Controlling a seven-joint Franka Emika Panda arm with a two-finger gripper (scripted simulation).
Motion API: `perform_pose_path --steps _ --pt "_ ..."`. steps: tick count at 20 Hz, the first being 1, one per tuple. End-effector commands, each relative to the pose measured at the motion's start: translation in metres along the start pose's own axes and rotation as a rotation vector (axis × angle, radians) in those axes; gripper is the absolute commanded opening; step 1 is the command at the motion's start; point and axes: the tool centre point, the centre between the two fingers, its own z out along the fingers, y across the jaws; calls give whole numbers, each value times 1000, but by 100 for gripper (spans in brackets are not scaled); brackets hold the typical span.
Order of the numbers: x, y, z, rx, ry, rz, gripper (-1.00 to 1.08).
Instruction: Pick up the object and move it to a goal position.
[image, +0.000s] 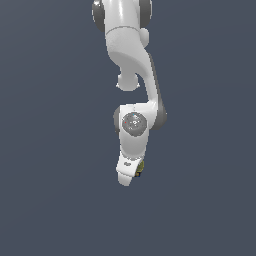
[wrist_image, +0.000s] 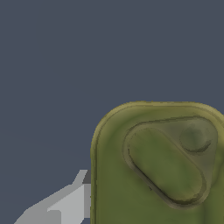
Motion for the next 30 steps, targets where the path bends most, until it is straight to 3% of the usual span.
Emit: perform_pose_path --steps 1,14,30 --pt "0 0 -1 0 0 0 -100" --pt "7 -30 -40 -1 -1 0 -100" --pt "28 -120 -163 -2 -4 0 -100"
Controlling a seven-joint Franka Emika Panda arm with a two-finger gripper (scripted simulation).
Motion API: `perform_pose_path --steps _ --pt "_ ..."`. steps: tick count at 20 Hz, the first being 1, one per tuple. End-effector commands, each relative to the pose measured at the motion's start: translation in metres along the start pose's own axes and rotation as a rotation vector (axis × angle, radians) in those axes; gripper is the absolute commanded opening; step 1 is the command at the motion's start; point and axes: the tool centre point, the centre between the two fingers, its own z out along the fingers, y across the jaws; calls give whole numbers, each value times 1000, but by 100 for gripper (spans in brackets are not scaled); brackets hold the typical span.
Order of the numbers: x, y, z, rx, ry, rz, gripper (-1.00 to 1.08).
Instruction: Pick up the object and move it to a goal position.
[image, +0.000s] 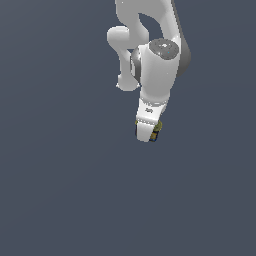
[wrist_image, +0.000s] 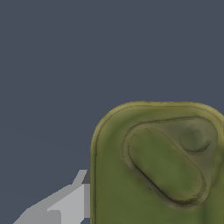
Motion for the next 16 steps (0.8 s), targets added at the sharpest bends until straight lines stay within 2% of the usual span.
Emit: perform_pose_path --steps 1,9,16 --pt "4 -15 -23 -4 1 0 -100" --pt "17 -64 -93 -4 3 -1 -100" --pt "26 -94 -139 -3 5 -1 -100"
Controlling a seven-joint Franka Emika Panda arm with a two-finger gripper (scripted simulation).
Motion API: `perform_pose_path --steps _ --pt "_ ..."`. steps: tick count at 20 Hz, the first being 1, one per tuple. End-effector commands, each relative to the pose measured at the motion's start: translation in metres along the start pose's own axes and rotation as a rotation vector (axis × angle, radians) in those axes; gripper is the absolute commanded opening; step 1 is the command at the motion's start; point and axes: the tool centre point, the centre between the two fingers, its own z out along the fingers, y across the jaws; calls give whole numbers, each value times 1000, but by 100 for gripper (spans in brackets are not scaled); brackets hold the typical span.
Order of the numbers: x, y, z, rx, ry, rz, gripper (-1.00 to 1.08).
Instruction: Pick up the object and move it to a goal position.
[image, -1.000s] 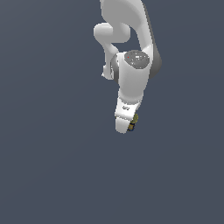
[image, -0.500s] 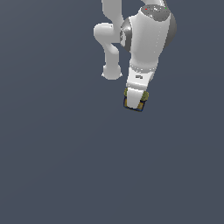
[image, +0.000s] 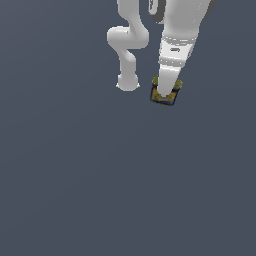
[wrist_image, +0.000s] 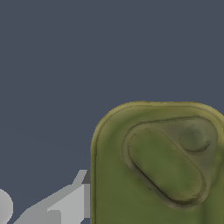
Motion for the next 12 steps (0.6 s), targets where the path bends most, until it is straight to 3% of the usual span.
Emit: perform_pose_path --steps 1,12 --pt "3 -9 -16 -3 2 1 -100" --pt "7 -19 -34 -2 3 2 -100"
